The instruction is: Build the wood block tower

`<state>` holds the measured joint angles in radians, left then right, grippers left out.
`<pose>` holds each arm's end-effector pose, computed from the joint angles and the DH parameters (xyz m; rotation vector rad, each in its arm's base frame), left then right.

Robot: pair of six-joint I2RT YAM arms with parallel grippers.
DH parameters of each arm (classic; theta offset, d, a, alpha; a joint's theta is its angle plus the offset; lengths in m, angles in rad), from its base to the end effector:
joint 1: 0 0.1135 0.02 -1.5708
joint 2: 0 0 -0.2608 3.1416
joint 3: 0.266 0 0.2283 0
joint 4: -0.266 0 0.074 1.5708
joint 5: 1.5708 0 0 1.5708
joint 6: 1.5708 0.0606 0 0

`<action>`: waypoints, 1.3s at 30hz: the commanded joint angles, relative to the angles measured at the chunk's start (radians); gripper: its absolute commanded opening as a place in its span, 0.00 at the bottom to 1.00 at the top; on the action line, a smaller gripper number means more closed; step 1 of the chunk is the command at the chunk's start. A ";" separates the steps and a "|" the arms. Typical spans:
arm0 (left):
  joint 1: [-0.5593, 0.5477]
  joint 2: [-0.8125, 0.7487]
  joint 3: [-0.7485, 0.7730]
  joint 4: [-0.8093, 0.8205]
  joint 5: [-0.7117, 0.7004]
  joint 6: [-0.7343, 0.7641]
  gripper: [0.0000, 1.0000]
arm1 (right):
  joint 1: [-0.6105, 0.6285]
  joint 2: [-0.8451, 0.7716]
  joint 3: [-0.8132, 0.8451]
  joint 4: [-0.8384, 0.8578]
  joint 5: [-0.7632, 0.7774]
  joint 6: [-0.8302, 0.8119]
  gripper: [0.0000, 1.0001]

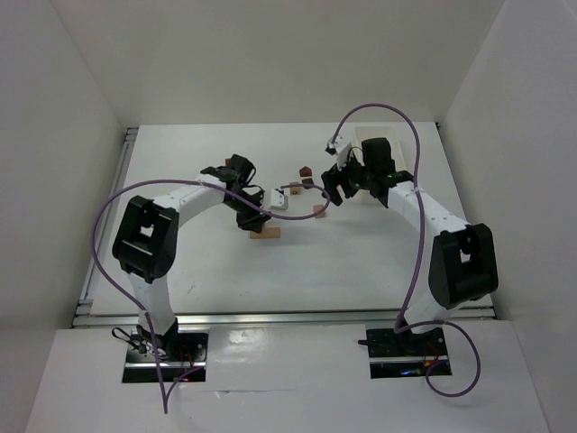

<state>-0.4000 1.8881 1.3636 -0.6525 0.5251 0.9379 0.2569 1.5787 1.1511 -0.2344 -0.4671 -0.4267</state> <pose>0.3295 -0.1723 0.1862 1.7078 1.9373 -0.5315 0.3301 0.1149 0.2588 -0.9641 1.9582 0.4241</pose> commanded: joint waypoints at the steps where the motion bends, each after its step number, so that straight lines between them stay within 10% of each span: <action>1: -0.003 0.011 -0.026 0.034 0.019 -0.021 0.11 | -0.005 -0.040 -0.005 0.047 0.016 0.016 0.81; 39: 0.036 -0.060 -0.080 0.039 0.065 -0.027 0.14 | -0.005 0.009 0.045 -0.031 0.036 -0.003 0.81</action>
<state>-0.3676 1.8687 1.2854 -0.5953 0.5282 0.8909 0.2569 1.5818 1.1553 -0.2634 -0.4404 -0.4175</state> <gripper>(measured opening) 0.429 0.812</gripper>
